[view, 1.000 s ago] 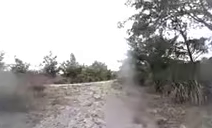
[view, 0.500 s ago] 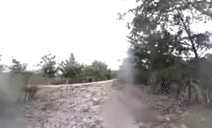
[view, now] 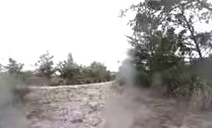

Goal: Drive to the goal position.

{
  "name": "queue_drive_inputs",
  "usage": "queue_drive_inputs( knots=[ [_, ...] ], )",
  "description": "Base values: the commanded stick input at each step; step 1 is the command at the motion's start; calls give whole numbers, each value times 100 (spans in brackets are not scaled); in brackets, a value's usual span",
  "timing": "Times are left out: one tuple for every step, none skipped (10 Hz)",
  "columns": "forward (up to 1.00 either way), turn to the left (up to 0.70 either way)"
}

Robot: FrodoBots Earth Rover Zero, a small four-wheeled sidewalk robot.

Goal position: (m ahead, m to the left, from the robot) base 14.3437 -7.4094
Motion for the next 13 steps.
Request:
queue_drive_inputs(
  knots=[
    [60, 0],
    [60, 0],
    [60, 0],
    [60, 0],
    [60, 15],
    [60, 15],
    [60, 4],
    [60, 2],
    [60, 0],
    [60, 0],
    [60, 0],
    [60, 0],
    [60, 0]
  ],
)
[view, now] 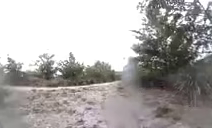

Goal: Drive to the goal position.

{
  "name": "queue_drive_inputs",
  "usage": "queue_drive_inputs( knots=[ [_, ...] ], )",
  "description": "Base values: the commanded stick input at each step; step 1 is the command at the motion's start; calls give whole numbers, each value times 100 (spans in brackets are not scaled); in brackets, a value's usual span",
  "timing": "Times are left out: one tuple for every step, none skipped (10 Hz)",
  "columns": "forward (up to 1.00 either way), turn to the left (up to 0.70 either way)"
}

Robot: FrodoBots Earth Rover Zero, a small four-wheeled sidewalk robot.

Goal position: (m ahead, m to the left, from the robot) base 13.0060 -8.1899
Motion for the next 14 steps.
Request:
queue_drive_inputs(
  knots=[
    [60, 0],
    [60, 0],
    [60, 10],
    [60, 15],
    [60, 9],
    [60, 0],
    [60, 0],
    [60, 0],
    [60, 0],
    [60, 0],
    [60, 0],
    [60, 0],
    [60, 0],
    [60, 0]
  ],
)
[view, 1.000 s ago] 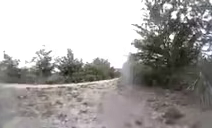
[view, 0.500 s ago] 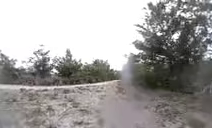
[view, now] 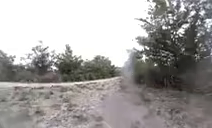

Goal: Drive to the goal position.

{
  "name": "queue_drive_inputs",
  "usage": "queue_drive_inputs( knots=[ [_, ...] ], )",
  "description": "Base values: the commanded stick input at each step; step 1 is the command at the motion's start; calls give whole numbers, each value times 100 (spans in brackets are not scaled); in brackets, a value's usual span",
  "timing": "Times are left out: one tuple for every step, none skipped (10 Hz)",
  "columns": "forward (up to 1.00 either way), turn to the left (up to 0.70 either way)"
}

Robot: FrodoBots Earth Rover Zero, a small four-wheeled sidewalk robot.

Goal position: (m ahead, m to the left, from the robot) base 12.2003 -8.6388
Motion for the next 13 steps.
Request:
queue_drive_inputs(
  knots=[
    [60, 0],
    [60, 0],
    [60, 0],
    [60, 13],
    [60, 15],
    [60, 15],
    [60, 13],
    [60, 7],
    [60, 0],
    [60, 0],
    [60, 0],
    [60, 0],
    [60, 0]
  ],
)
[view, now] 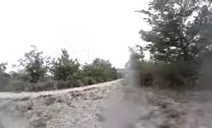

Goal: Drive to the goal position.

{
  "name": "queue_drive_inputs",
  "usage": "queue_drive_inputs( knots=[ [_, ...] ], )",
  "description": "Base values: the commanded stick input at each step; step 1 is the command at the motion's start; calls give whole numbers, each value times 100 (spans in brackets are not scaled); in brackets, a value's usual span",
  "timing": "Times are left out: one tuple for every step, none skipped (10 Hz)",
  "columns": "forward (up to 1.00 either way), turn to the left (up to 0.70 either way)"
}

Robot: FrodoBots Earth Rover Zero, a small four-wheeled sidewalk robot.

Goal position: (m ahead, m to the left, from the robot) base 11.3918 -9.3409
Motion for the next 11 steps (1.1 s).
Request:
queue_drive_inputs(
  knots=[
    [60, 0],
    [60, 0],
    [60, 0],
    [60, 0],
    [60, 0],
    [60, 0],
    [60, 0],
    [60, 0],
    [60, 0],
    [60, 0],
    [60, 0]
  ],
)
